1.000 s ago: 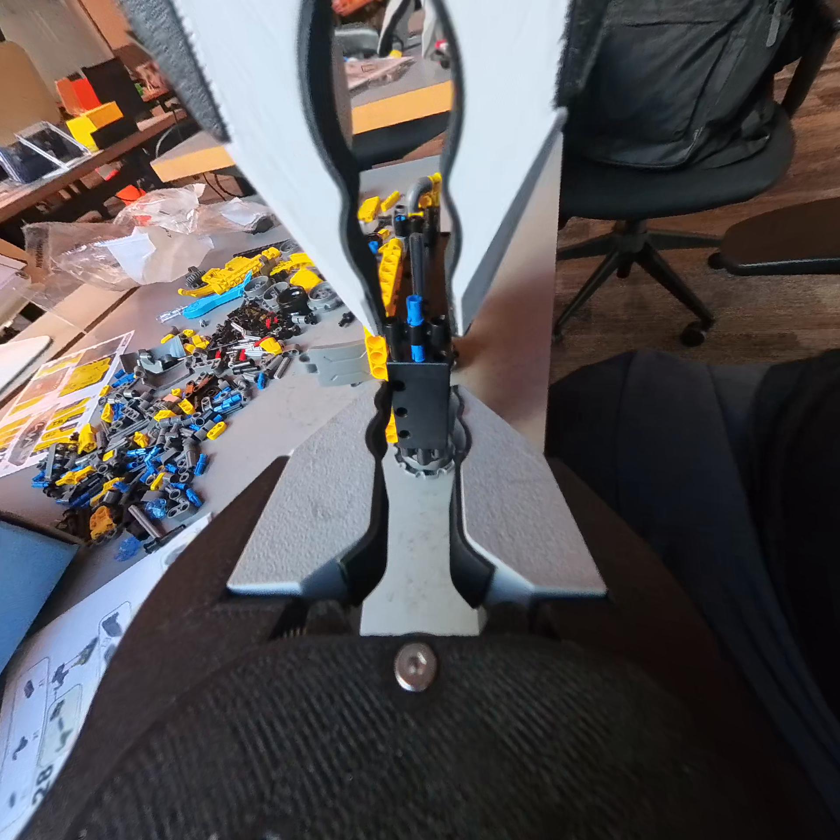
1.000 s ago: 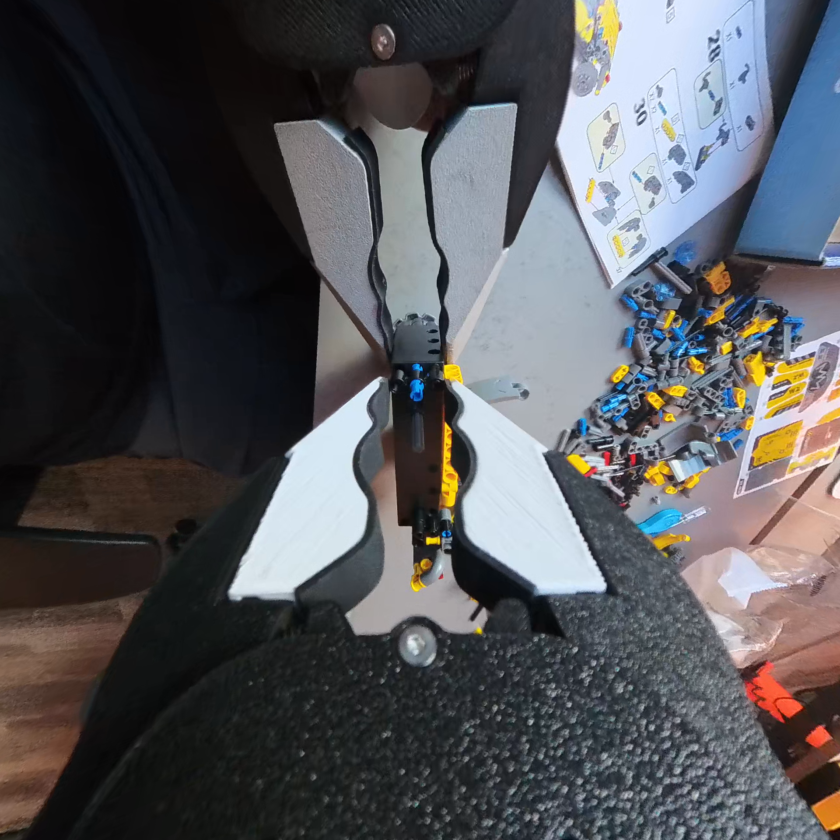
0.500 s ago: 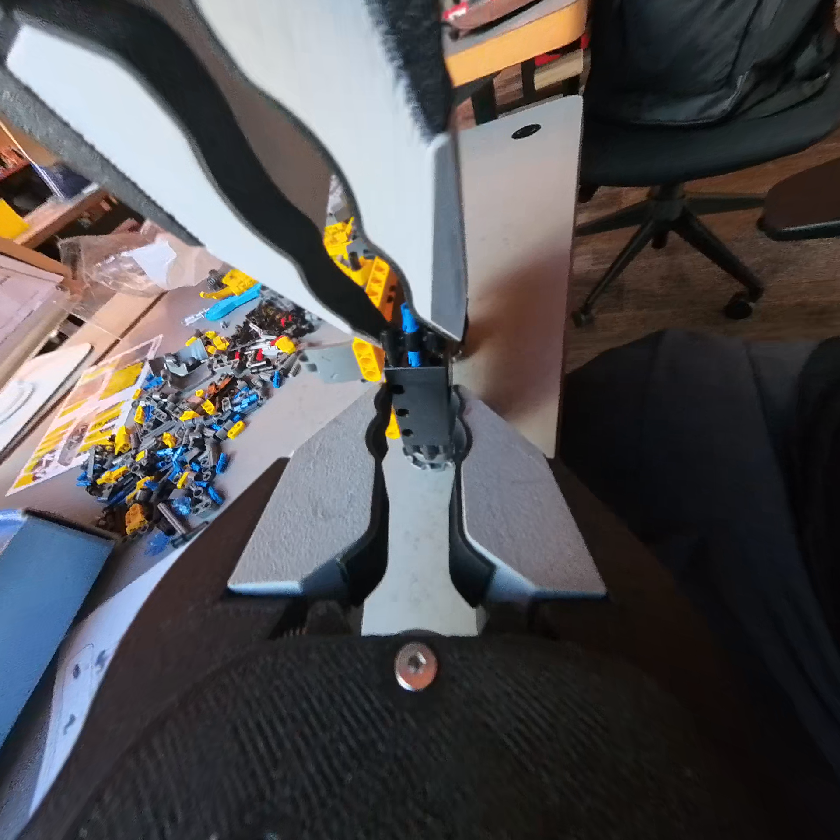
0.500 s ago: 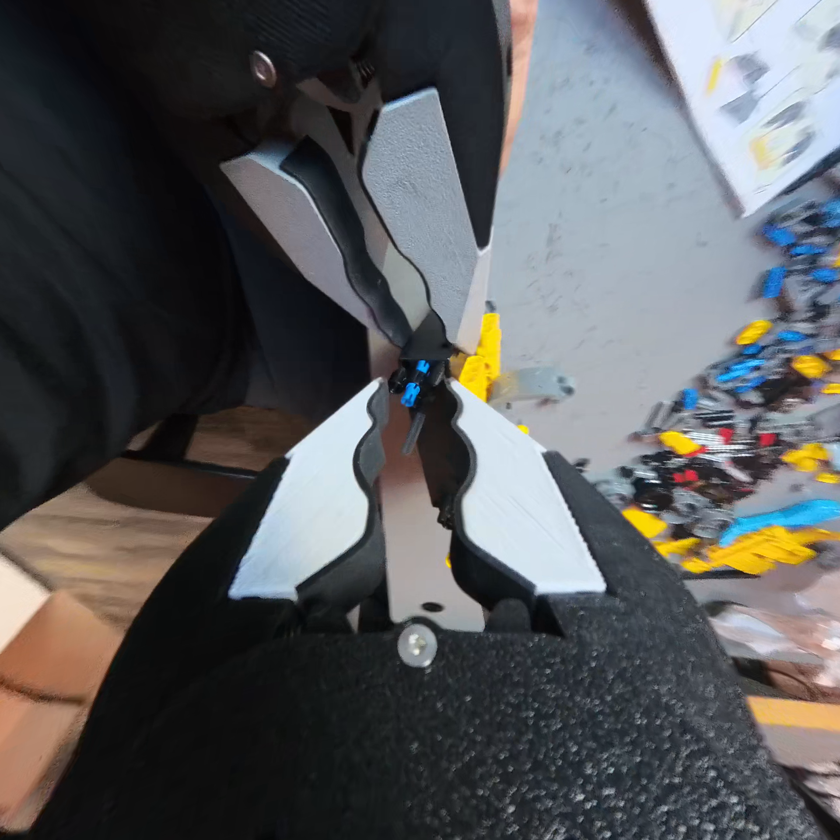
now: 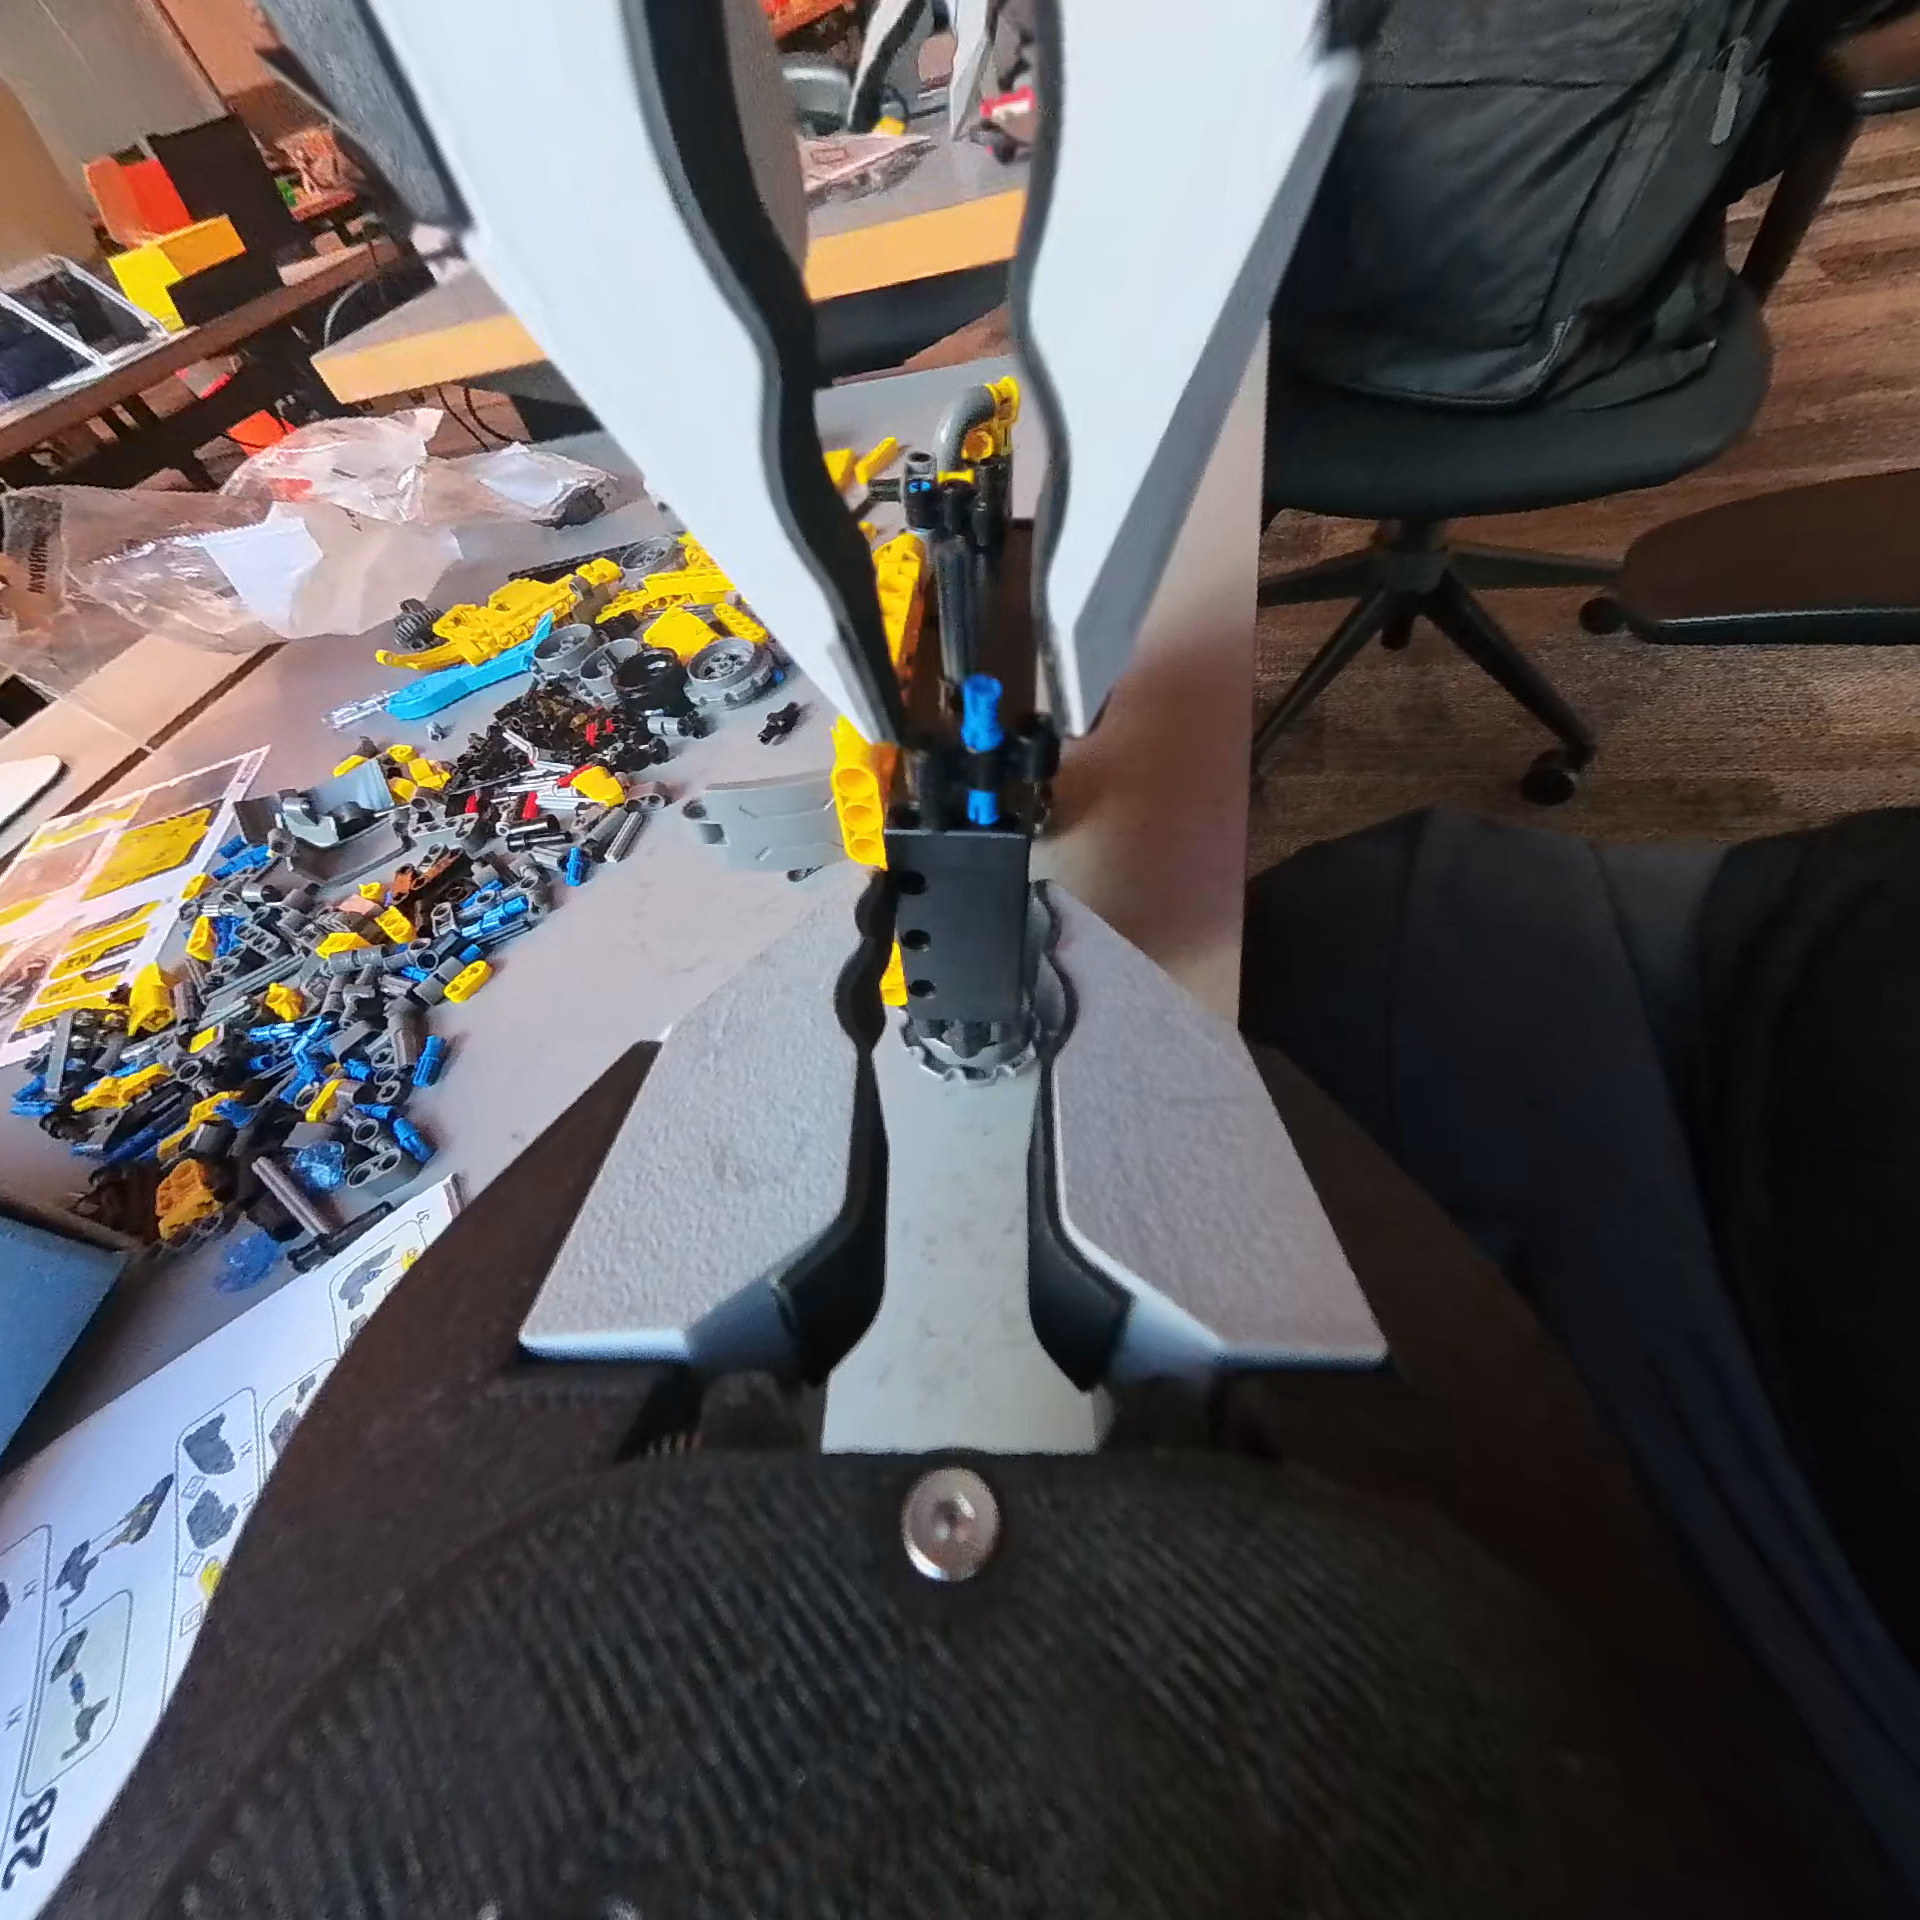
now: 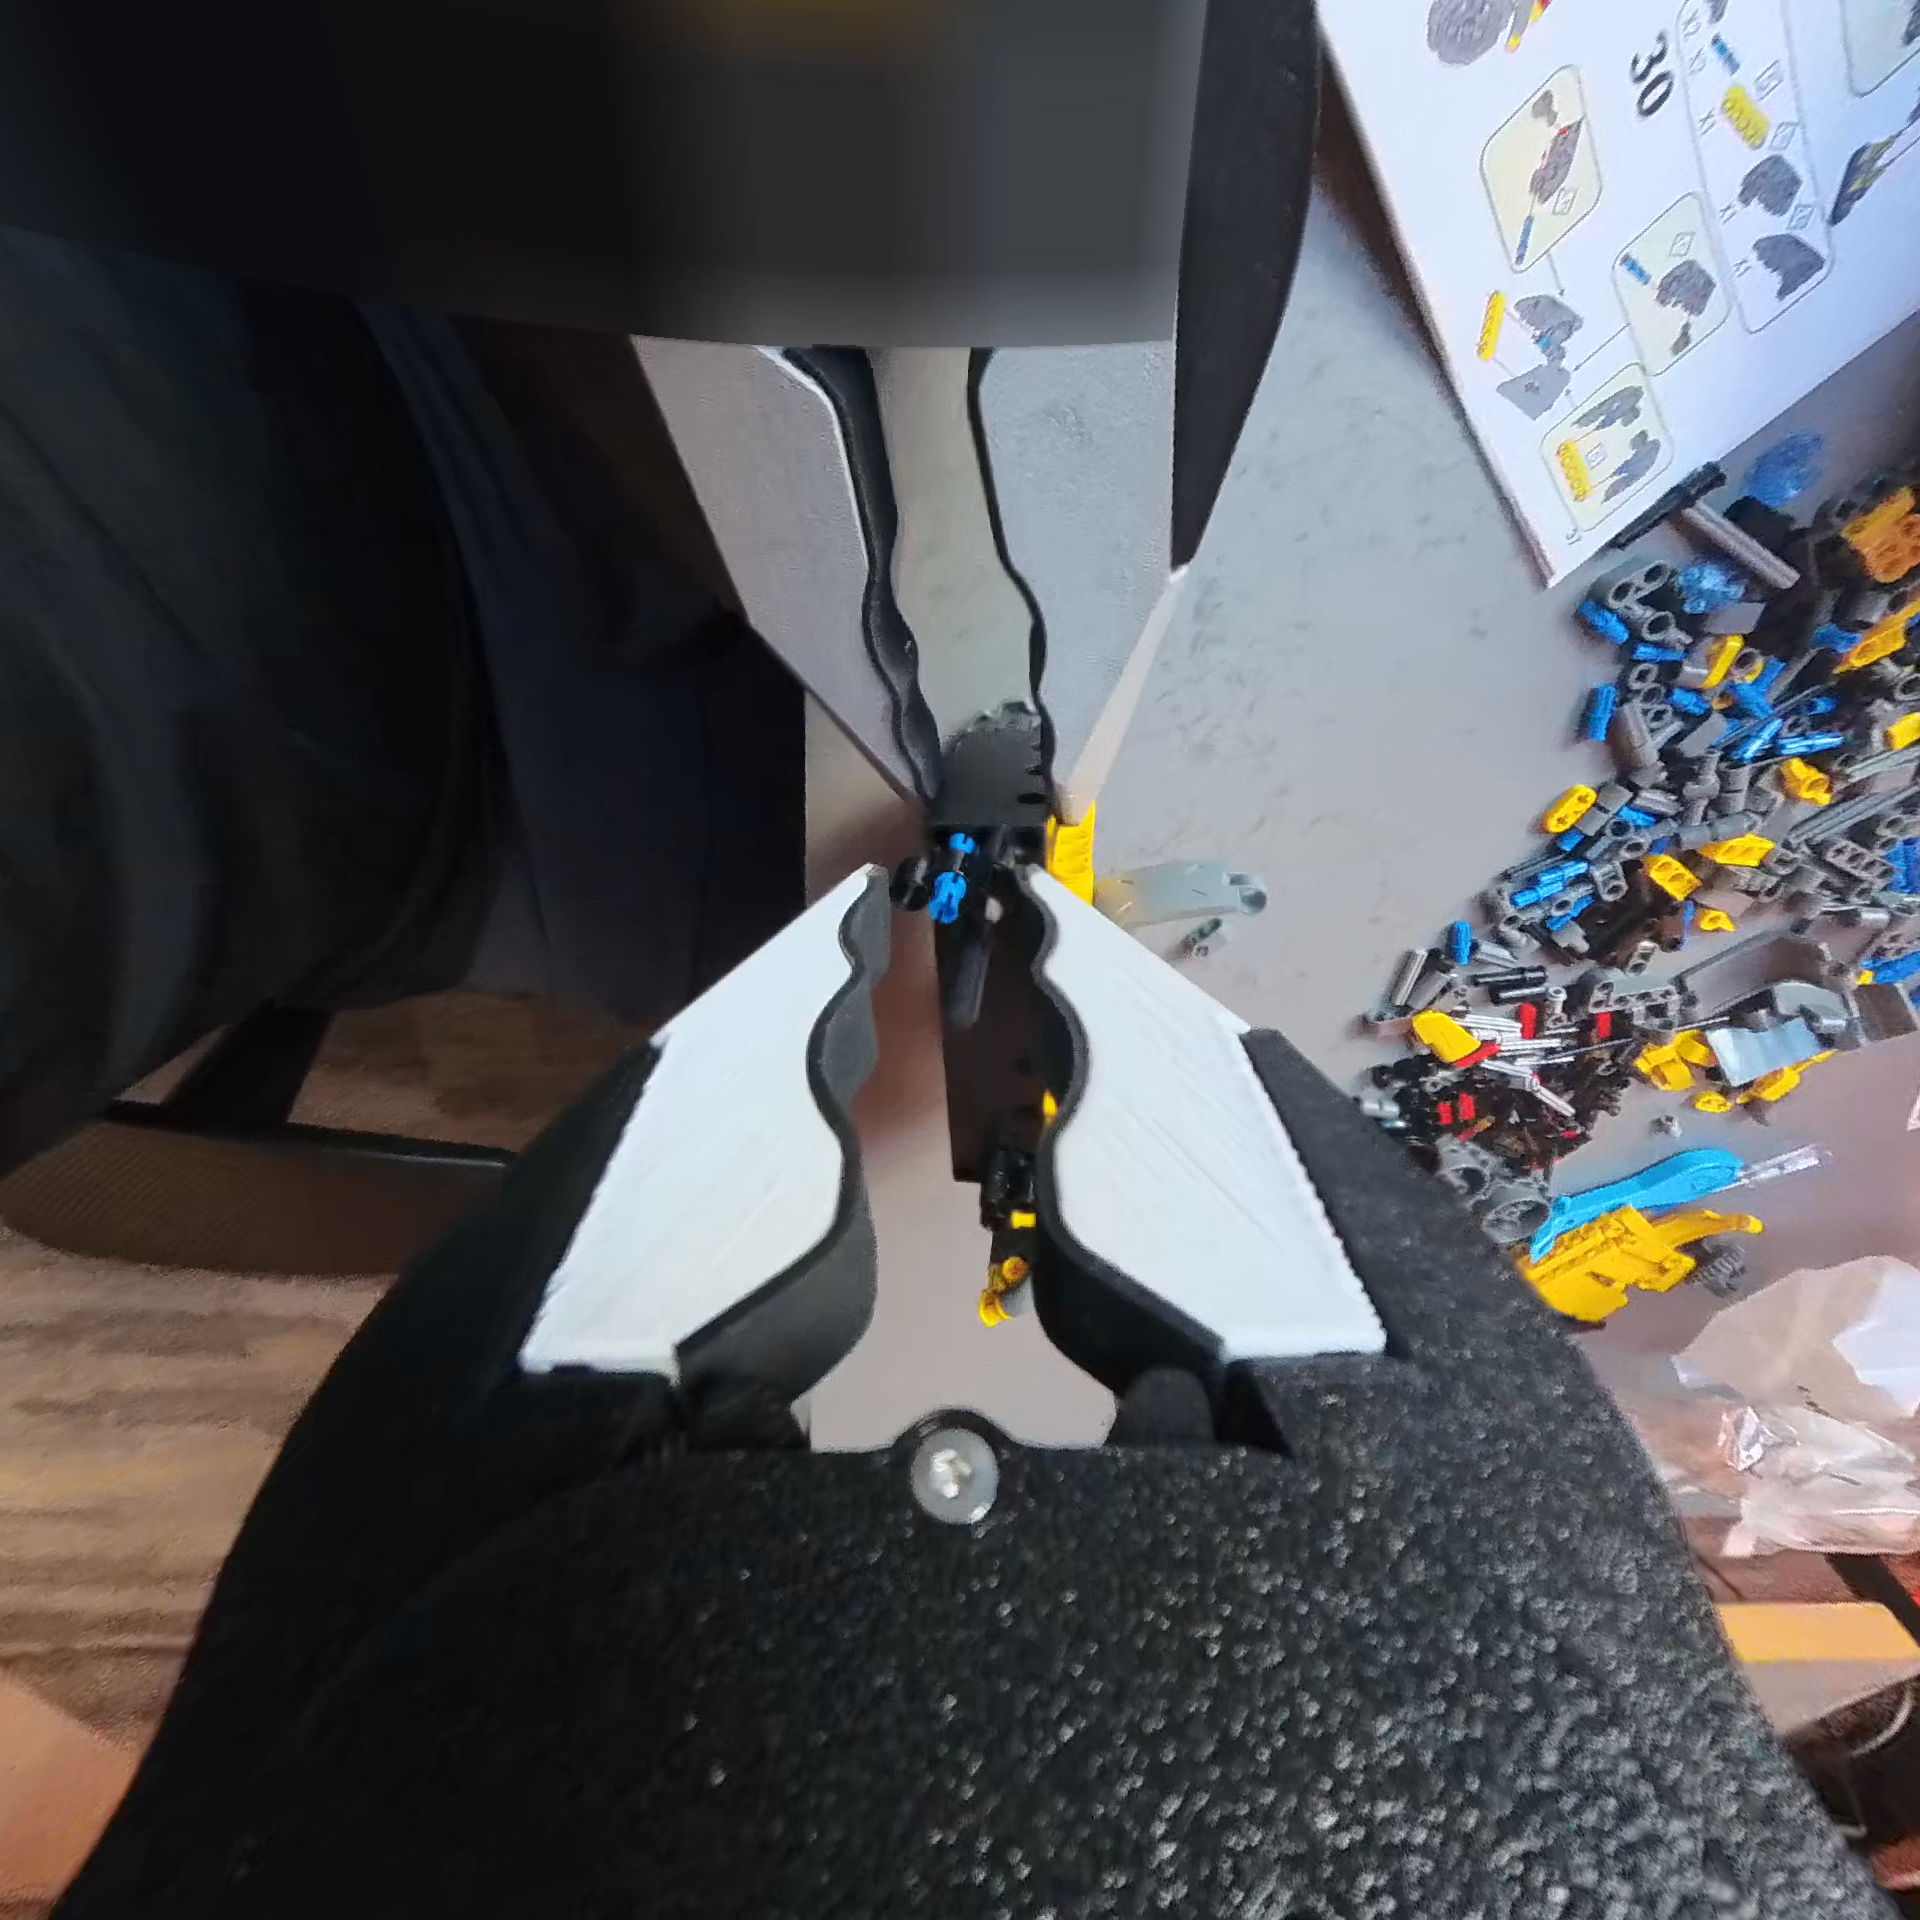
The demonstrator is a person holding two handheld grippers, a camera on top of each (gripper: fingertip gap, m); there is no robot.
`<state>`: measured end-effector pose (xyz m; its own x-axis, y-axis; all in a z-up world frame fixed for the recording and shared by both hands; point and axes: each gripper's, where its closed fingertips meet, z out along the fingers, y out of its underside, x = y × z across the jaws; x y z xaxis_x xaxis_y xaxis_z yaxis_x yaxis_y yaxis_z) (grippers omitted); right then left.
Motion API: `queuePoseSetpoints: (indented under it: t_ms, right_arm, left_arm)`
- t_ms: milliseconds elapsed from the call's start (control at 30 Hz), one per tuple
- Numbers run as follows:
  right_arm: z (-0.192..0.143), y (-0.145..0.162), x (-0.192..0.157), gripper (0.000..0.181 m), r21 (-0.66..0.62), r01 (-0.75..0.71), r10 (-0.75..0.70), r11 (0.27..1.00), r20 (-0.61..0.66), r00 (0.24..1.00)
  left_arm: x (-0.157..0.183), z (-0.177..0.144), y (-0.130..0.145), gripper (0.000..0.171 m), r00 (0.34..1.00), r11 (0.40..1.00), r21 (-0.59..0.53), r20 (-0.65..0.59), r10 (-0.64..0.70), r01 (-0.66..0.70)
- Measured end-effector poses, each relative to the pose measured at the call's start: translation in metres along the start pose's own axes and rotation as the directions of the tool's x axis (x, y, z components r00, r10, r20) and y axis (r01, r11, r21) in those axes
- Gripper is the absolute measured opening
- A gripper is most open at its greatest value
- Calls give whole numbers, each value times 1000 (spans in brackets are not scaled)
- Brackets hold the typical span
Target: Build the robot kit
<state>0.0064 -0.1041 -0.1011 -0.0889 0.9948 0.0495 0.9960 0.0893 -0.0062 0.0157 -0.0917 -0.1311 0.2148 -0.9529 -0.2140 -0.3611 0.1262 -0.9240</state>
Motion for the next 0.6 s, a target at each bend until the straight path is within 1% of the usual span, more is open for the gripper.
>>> queuePoseSetpoints:
  t_ms: [33, 100, 133, 167, 233, 300, 367, 433, 500, 600]
  right_arm:
    - [-4, -3, 0, 23, 25, 5, -5, 1000, -13, 1000]
    - [-10, -11, -2, 20, 88, 12, -11, 996, -8, 1000]
    - [-9, -10, 1, 7, 85, 14, -12, 996, -27, 1000]
    - [-6, -4, 5, 0, 55, 19, -16, 998, -50, 999]
    - [-6, -5, 5, 0, 65, 5, -2, 998, -47, 999]
    - [-13, -3, 9, 9, 78, 4, 2, 997, -80, 997]
    - [-23, -4, 6, 9, 125, 20, -12, 992, -63, 998]
    - [-29, -2, -1, 11, 153, 60, -54, 986, -42, 998]
    - [-27, 1, 0, 10, 132, 124, -113, 983, -85, 990]
    - [-18, -2, -2, 9, 114, 211, -198, 971, -116, 973]
  left_arm:
    - [0, 0, 0, 22, 1000, 1000, 1, -1, 0, 0]
    - [1, 1, -1, 22, 1000, 1000, -1, 0, -1, 1]
    - [1, 1, -1, 22, 1000, 1000, -2, 0, 0, 0]
    - [1, 1, -1, 21, 1000, 1000, 1, 3, 3, -3]
    - [1, 1, 0, 22, 1000, 1000, -2, 4, -3, 3]
    - [0, 1, 0, 22, 1000, 1000, 5, 1, -12, 12]
    - [-1, 1, 0, 22, 1000, 1000, 9, -3, -24, 24]
    - [-1, 1, 0, 22, 1000, 1000, 13, -6, -27, 27]
    - [0, 1, 0, 22, 1000, 1000, 14, -5, -26, 26]
    - [0, 1, 0, 22, 1000, 1000, 13, -1, -19, 19]
